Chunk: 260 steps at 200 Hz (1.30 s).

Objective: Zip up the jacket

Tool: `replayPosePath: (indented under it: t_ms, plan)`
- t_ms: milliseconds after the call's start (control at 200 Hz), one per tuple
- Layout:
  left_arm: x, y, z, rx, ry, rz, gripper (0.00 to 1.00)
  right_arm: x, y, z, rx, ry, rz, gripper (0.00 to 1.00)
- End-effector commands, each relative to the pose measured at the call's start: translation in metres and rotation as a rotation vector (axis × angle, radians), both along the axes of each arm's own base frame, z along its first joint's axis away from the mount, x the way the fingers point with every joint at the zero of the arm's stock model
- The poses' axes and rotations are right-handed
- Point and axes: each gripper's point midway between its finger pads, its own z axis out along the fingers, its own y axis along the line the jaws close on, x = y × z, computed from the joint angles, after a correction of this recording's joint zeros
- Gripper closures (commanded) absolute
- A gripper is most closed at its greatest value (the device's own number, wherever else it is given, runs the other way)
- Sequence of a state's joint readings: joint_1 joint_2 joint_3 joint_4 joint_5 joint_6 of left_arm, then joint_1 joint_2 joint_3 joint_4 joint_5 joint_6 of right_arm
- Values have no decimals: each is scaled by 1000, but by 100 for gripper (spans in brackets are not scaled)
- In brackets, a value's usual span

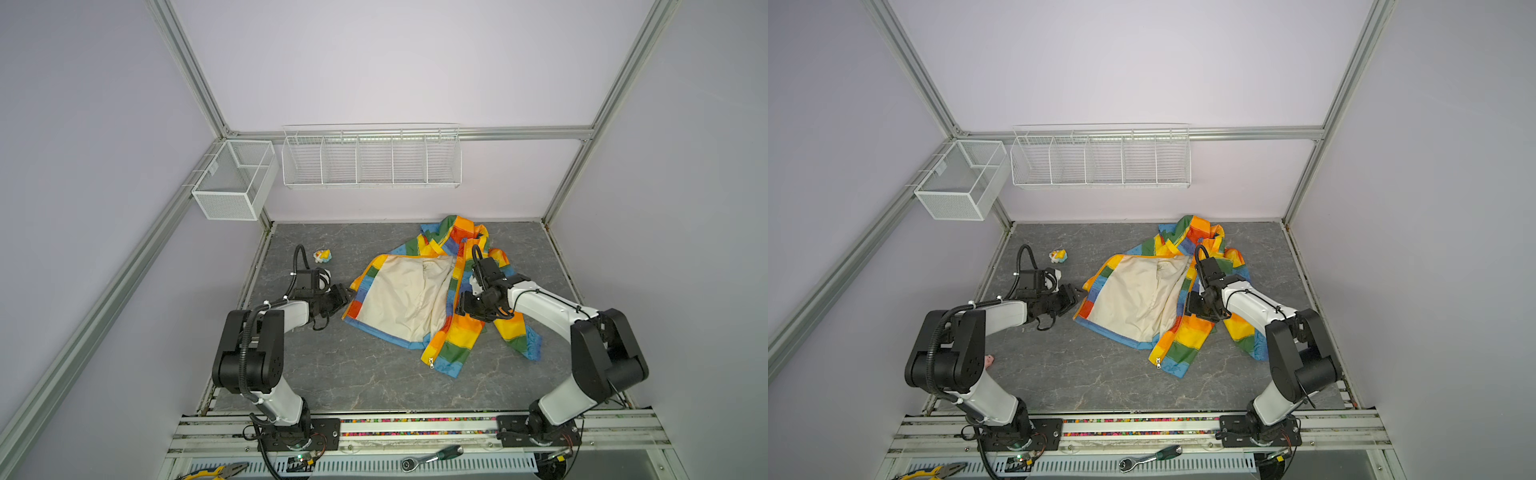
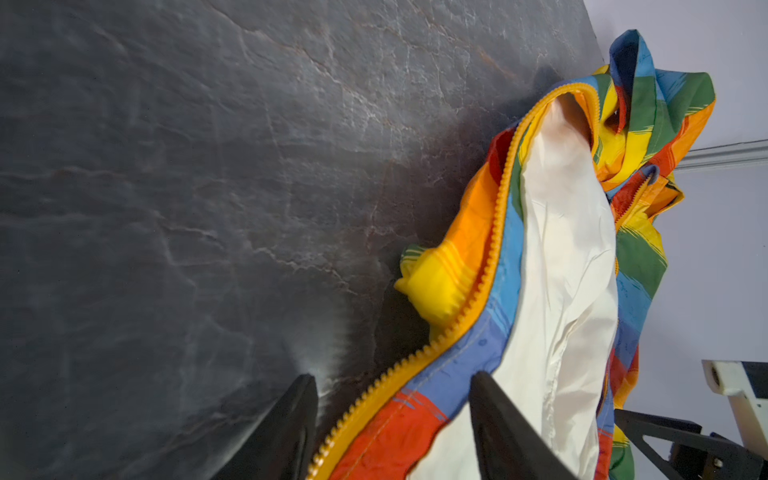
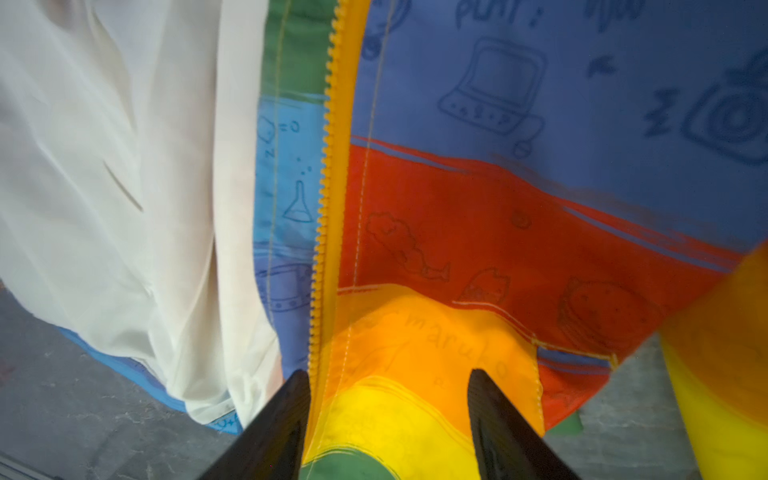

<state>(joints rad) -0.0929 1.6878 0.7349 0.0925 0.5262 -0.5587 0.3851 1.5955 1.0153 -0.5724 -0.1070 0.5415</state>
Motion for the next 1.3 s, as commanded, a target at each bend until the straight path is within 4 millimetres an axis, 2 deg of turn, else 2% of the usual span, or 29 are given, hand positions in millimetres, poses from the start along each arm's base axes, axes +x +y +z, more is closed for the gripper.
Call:
replayPosePath:
  t_ms: [0,115,245,765,875,1040,1295]
  plan:
    - [8,-9,0,-28,-55,-45,42,-5,2,13,16,-1,27,37]
    - [8,-18,-5,-43,-50,-75,46,-6,2,18,21,-10,28,37]
    - [3,-24,2,-64,-70,-102,51,-7,1,21,16,-14,29,37]
    - [-22,-34,34,31,-52,-168,89,-7,2,25,29,-27,34,37]
    - [-26,-47,48,95,-50,-221,95,-8,1,24,27,-28,39,37]
    - [-35,-81,74,212,-66,-331,100,-8,2,22,34,-25,39,38]
    - [-49,-129,108,308,-95,-463,100,-7,2,18,45,-20,43,38]
